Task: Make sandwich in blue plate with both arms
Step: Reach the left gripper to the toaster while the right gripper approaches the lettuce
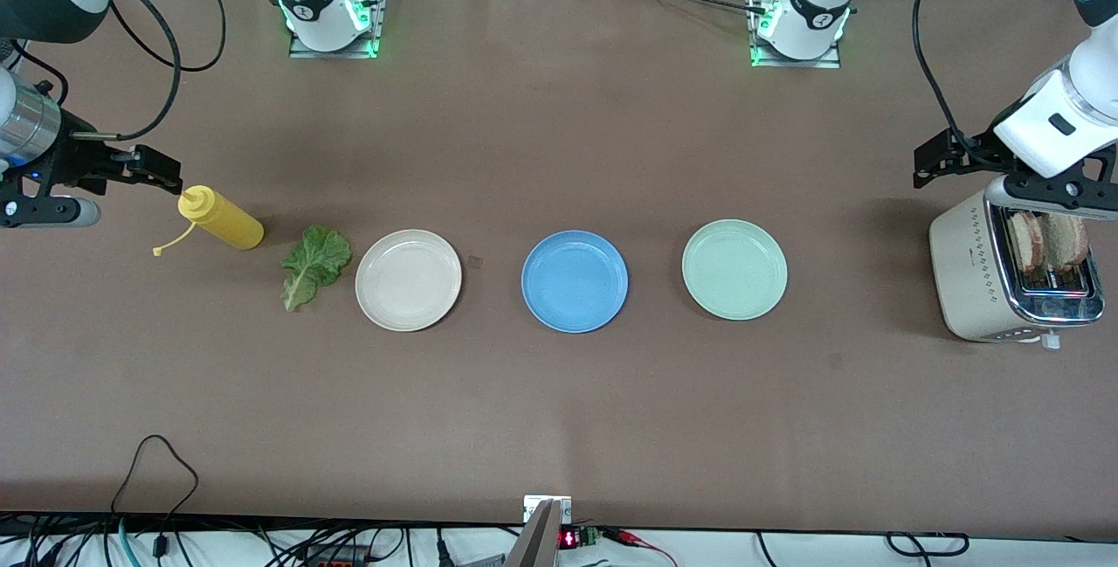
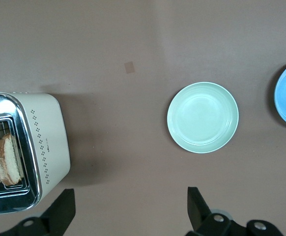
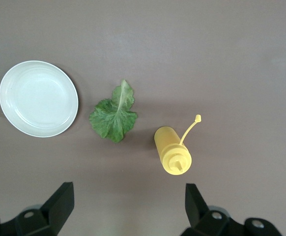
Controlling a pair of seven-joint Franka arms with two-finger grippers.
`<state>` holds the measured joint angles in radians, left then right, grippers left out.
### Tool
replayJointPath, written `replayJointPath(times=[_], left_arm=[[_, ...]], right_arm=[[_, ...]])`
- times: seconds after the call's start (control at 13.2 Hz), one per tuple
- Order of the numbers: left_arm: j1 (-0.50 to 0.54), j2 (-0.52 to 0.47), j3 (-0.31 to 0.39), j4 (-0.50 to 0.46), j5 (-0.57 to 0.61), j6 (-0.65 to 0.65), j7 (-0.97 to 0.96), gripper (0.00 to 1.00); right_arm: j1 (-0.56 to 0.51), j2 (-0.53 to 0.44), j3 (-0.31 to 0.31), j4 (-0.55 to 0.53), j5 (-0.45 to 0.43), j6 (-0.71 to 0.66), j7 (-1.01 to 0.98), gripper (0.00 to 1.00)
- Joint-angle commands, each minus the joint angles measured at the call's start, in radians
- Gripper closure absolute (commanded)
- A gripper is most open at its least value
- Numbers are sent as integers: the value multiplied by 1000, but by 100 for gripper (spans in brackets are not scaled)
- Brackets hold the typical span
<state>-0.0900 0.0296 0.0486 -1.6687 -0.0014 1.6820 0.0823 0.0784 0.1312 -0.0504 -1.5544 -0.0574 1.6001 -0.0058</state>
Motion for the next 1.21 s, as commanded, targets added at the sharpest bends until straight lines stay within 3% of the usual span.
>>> replayJointPath(times=[0.0,0.3,0.6,0.98,1.13], left_arm=[[1,-7,-3,7,20,-18,-9,0],[4,-2,4,4,18,-47,-18,0],[33,65,8,6,27,-143,-15,0],[65,151,5,4,285,-143,16,0],[117,180,5,4,294,-105,92,0]], right_arm=[[1,1,3,10,-12,-2,4,0],[1,5,3,10,-2,-2,4,0],[-2,5,3,10,-1,-2,4,0],[-5,7,3,10,1,0,9,0],[-2,19,3,10,-1,0,7,0]])
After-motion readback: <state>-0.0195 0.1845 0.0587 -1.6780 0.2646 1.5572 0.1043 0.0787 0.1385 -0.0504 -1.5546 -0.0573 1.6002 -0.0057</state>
